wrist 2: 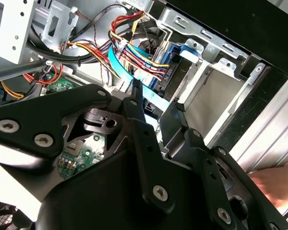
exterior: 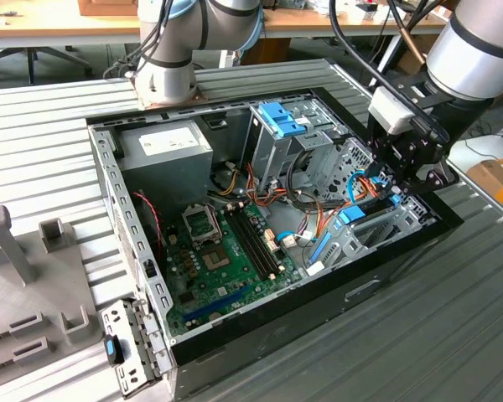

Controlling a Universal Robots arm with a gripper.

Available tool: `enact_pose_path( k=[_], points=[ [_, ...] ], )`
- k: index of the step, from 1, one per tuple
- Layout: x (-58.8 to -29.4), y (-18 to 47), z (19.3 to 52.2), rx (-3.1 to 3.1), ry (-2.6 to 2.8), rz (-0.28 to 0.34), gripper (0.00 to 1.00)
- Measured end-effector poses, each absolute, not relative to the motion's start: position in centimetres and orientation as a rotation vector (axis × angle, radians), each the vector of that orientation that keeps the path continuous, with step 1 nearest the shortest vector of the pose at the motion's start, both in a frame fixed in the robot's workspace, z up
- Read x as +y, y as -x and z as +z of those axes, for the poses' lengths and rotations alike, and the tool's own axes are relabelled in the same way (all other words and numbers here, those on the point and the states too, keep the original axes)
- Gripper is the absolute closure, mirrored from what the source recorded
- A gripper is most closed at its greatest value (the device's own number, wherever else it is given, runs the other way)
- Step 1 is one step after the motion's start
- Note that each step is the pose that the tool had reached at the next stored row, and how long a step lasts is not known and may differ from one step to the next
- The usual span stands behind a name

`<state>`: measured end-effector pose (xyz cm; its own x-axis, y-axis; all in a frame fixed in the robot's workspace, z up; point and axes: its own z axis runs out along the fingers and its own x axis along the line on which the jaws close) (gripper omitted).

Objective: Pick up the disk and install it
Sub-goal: 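Insert the second disk wire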

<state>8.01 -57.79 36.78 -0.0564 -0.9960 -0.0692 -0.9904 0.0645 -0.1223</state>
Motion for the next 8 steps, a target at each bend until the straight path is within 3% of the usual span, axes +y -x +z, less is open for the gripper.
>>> enact_pose_path(
  k=[8],
  points=[
    [-57.79, -8.01, 36.76, 2.189, 2.060, -0.062, 0.58]
  ],
)
